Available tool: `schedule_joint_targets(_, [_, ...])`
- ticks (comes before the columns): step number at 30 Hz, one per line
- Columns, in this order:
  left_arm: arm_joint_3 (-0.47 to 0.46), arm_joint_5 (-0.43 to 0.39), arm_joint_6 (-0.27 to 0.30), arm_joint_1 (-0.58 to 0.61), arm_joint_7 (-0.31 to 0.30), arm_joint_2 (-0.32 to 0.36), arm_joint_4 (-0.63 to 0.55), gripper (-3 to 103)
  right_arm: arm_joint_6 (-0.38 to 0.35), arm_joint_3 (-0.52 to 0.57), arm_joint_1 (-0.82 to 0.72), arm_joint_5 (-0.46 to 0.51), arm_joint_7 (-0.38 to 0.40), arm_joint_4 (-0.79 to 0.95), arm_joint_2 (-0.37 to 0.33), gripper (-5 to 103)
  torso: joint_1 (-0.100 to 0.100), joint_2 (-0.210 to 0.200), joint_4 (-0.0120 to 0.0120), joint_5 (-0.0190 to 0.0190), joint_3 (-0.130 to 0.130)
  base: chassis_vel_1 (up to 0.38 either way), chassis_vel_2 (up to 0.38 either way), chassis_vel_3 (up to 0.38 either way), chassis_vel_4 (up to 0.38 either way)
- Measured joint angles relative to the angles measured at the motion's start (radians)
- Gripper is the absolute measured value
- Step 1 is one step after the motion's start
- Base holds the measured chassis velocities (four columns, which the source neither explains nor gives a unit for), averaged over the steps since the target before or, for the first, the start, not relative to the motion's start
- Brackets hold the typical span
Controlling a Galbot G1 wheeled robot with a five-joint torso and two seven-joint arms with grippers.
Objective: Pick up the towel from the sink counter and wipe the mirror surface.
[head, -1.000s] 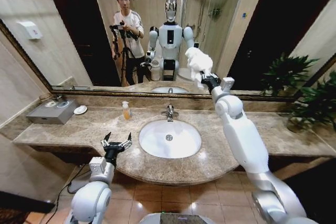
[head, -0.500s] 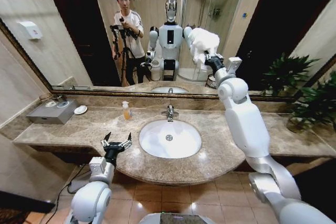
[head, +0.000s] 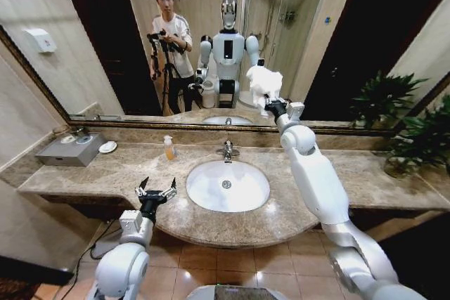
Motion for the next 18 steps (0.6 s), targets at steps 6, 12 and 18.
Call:
schedule_joint_targets(6, [0.0,0.0,0.0,0.0,0.0,0.0,0.0,100,-0.01,0.006,0.063,0.004,0.01,0.003,-0.011,10,0.0,0.0,0.0,0.0001,0.0,0.0,0.0,0.0,0.0])
schedule_joint_targets(12, [0.0,0.0,0.0,0.0,0.0,0.0,0.0,100,-0.018,0.007,0.106,0.003,0.022,-0.005,-0.007,10,0.0,0.0,0.0001,-0.0001,0.0,0.0,0.0,0.0,0.0])
schedule_joint_targets(18, [0.0,0.0,0.0,0.0,0.0,0.0,0.0,100,-0.018,0.0,0.001,-0.007,0.01,0.0,0.004,10,0.0,0.0,-0.0001,0.0002,0.0,0.0,0.0,0.0,0.0])
